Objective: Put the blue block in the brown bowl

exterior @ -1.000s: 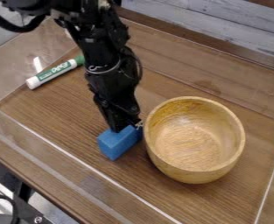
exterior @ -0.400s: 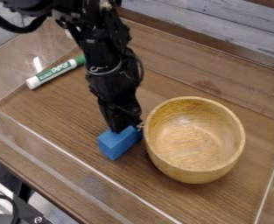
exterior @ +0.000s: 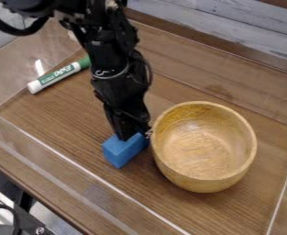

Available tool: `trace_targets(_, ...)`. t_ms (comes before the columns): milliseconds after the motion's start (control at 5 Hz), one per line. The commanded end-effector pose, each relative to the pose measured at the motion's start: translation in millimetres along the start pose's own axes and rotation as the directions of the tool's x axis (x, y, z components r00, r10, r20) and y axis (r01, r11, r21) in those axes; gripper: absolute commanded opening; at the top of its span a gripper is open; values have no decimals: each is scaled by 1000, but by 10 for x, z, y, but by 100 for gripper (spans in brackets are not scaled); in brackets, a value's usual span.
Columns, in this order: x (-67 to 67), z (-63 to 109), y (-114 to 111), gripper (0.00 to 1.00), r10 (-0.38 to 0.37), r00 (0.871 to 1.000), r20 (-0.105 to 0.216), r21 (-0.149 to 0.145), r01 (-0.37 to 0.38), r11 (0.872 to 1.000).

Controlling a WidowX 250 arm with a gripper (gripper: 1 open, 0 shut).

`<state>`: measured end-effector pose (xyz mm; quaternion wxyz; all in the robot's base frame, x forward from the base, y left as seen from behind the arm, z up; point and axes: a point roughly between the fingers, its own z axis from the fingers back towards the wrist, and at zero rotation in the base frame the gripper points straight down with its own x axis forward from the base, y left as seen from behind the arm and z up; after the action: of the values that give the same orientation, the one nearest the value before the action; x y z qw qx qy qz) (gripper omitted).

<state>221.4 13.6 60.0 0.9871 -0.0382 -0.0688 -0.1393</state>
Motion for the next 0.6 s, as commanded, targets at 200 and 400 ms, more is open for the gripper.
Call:
trace_targets(200, 85, 146, 10, 0, 8, 999, 36, 13, -8, 1000)
trace_targets(400, 90, 172, 13, 0, 14, 999, 36, 12, -15, 1000)
